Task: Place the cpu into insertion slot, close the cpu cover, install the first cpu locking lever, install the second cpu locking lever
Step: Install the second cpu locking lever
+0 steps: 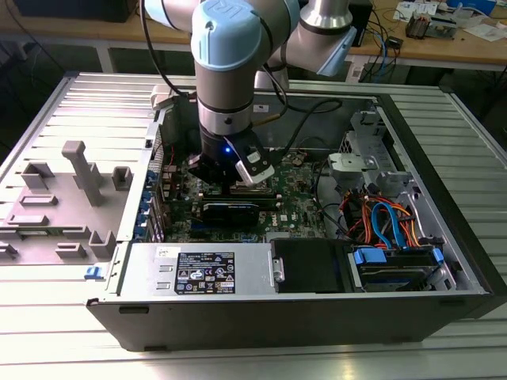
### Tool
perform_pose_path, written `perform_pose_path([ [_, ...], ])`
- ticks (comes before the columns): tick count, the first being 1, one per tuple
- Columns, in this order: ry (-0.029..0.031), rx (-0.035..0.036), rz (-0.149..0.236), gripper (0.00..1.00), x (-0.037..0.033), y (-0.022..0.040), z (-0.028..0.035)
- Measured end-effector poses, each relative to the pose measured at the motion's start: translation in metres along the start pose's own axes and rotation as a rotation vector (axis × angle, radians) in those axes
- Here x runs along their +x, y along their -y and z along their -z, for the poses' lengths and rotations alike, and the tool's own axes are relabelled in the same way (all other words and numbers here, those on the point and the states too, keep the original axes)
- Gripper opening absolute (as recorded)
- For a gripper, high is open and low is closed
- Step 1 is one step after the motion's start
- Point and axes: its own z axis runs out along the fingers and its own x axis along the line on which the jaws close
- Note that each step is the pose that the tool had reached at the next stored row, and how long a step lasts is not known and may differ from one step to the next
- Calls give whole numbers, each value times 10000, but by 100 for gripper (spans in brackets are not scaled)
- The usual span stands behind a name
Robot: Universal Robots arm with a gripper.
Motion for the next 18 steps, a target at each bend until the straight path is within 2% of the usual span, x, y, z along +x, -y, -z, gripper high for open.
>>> perform_pose_path([
  [4, 16, -121, 1, 11, 0, 2, -15],
  [9, 26, -217, 2, 11, 0, 5, -33],
  [14, 54, -458, 5, 11, 1, 4, -40],
  [16, 63, -517, 6, 11, 0, 6, -55],
  [18, 69, -541, 6, 11, 1, 6, -68],
])
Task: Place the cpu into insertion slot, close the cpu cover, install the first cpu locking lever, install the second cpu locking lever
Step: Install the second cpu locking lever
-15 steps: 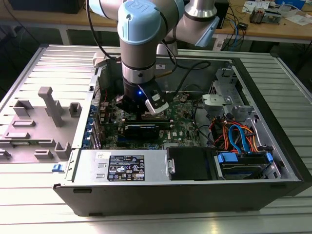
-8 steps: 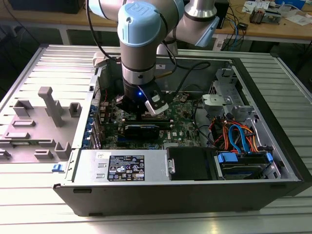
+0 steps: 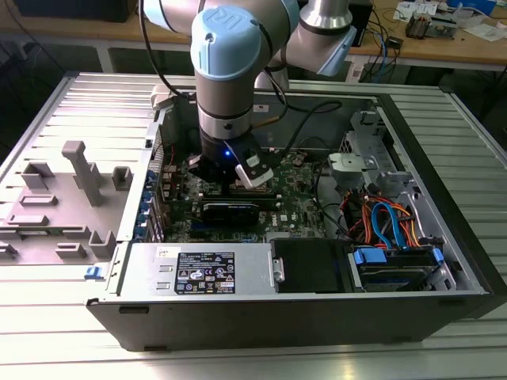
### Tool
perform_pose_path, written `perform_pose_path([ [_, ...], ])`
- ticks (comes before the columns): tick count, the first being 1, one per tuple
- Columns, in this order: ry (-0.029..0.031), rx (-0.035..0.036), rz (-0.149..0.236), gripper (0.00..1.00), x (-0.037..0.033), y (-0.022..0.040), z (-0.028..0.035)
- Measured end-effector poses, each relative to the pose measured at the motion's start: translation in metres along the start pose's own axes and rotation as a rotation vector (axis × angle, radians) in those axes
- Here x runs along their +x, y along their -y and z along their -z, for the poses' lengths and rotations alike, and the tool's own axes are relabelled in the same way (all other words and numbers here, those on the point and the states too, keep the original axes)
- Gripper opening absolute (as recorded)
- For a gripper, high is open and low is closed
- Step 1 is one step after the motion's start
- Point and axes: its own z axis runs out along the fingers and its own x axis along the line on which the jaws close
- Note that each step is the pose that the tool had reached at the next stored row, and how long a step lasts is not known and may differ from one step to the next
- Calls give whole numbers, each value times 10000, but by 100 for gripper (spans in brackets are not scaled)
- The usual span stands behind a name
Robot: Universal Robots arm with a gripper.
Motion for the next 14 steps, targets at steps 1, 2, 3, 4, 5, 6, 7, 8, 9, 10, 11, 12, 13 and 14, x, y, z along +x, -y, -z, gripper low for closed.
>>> perform_pose_path([
  [1, 4, -1, 1, 11, 1, 3, -7],
  [2, 2, -4, 2, 11, 4, 3, -12],
  [3, 3, -11, 1, 11, 21, 2, -16],
  [4, 2, -13, 0, 11, 27, 1, -17],
  [5, 4, -18, 2, 11, 29, 4, -14],
  [6, 6, -17, 1, 11, 29, 4, -9],
  [7, 7, -17, 1, 11, 29, 3, 2],
  [8, 9, -22, 1, 11, 28, -1, 22],
  [9, 4, -16, 0, 11, 28, -3, 42],
  [10, 5, -16, 1, 11, 27, -7, 66],
  [11, 6, -17, 1, 11, 27, -9, 84],
  [12, 4, -15, 1, 11, 27, -12, 103],
  [13, 5, -15, 1, 11, 27, -14, 117],
  [14, 4, -14, 1, 11, 27, -18, 138],
])
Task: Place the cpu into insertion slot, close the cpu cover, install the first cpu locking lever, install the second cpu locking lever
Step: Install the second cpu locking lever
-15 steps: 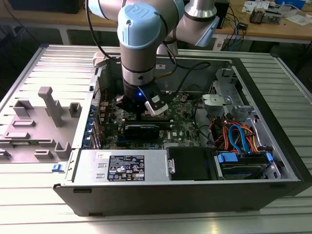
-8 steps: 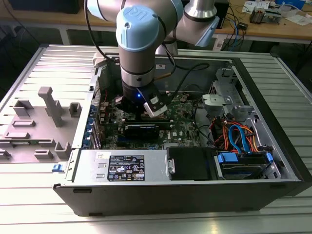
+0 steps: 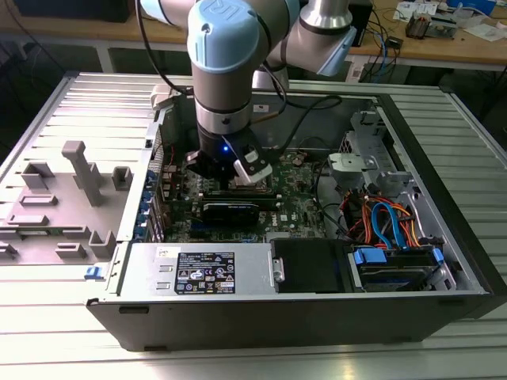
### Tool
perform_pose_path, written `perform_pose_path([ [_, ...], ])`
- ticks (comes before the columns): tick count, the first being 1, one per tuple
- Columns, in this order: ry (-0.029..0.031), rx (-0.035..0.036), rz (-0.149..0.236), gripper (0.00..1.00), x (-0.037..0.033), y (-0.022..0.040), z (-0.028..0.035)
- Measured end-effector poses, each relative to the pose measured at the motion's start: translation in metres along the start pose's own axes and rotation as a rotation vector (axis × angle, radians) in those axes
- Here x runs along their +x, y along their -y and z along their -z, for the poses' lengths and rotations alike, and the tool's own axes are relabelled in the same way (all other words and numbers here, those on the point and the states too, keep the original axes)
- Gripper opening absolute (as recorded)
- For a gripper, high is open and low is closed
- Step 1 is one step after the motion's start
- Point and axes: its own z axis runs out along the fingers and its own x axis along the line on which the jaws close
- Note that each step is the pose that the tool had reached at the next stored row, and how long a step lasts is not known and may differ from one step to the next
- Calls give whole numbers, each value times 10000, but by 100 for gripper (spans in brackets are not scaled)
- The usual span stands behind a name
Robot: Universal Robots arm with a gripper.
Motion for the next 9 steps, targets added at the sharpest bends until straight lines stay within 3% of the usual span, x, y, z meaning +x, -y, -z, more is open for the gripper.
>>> perform_pose_path([
  [2, 1, -2, 0, 11, -1, -7, 44],
  [9, 0, -2, 0, 11, -1, -9, 57],
])
